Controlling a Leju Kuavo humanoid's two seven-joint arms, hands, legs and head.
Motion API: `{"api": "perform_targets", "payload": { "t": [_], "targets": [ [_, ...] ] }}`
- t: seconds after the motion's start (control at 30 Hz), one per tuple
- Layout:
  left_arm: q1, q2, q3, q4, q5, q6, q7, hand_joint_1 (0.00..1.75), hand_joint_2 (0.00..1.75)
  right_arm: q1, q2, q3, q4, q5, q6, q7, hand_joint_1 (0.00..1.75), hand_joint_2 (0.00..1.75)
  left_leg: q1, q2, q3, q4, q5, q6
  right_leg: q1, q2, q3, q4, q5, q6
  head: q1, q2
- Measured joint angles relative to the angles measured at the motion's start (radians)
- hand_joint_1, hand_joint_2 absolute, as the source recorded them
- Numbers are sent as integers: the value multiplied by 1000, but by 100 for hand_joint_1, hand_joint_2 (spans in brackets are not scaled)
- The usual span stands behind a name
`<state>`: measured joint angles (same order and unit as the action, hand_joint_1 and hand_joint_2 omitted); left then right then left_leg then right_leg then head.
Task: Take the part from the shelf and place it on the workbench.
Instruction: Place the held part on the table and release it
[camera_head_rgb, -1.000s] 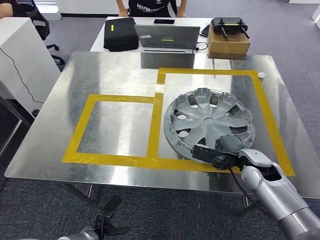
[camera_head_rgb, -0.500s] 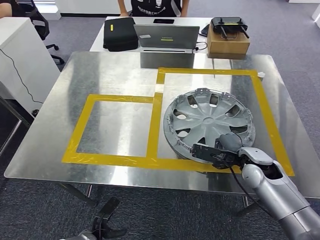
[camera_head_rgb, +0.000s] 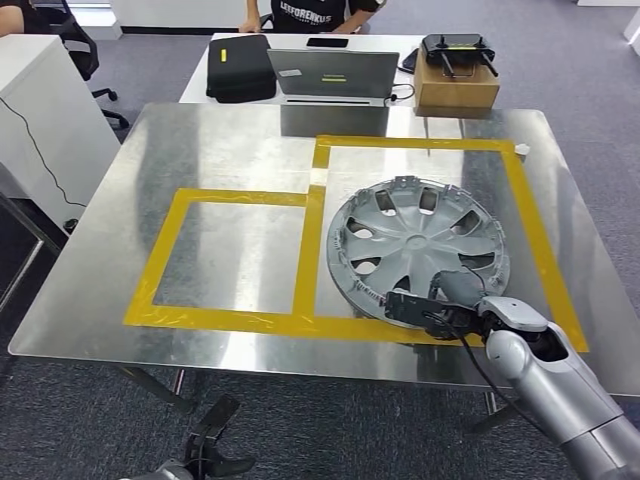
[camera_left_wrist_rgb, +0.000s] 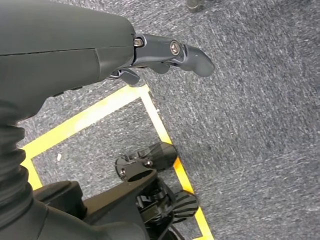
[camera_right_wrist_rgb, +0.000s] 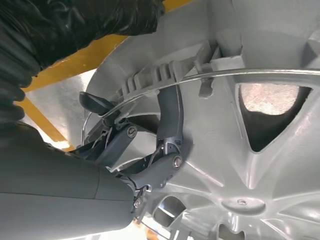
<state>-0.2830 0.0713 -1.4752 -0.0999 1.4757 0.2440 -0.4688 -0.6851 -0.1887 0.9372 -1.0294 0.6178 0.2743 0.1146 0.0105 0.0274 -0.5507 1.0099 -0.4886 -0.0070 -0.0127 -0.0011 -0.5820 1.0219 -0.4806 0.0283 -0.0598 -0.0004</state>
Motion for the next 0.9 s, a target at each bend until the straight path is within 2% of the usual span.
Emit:
{"api": "perform_targets", "payload": {
  "t": [0.07, 0.2, 0.67, 0.9],
  "targets": [
    [0, 0, 0, 0, 1, 0, -1, 0, 175, 1, -1, 0, -2, 0, 0, 0, 0, 175, 0, 0, 0, 0, 0, 0, 0, 0, 0, 0, 0, 0, 0, 0],
    [0, 0, 0, 0, 2, 0, -2, 0, 0, 2, -3, 0, -5, 0, 0, 1, 0, 175, 0, 0, 0, 0, 0, 0, 0, 0, 0, 0, 0, 0, 0, 0],
    [5, 4, 0, 0, 24, -1, 2, 0, 0, -2, -42, 21, -64, 16, 36, 48, 0, 175, 0, 0, -1, 0, 0, 0, 0, 0, 0, 0, 0, 0, 0, 0],
    [16, 8, 0, 0, 42, 0, -4, 0, 0, -19, -95, 48, -163, 17, 86, 78, 0, 175, 0, 0, -1, 0, 0, 0, 0, 0, -1, 0, 0, 0, 0, 0]
  ]
}}
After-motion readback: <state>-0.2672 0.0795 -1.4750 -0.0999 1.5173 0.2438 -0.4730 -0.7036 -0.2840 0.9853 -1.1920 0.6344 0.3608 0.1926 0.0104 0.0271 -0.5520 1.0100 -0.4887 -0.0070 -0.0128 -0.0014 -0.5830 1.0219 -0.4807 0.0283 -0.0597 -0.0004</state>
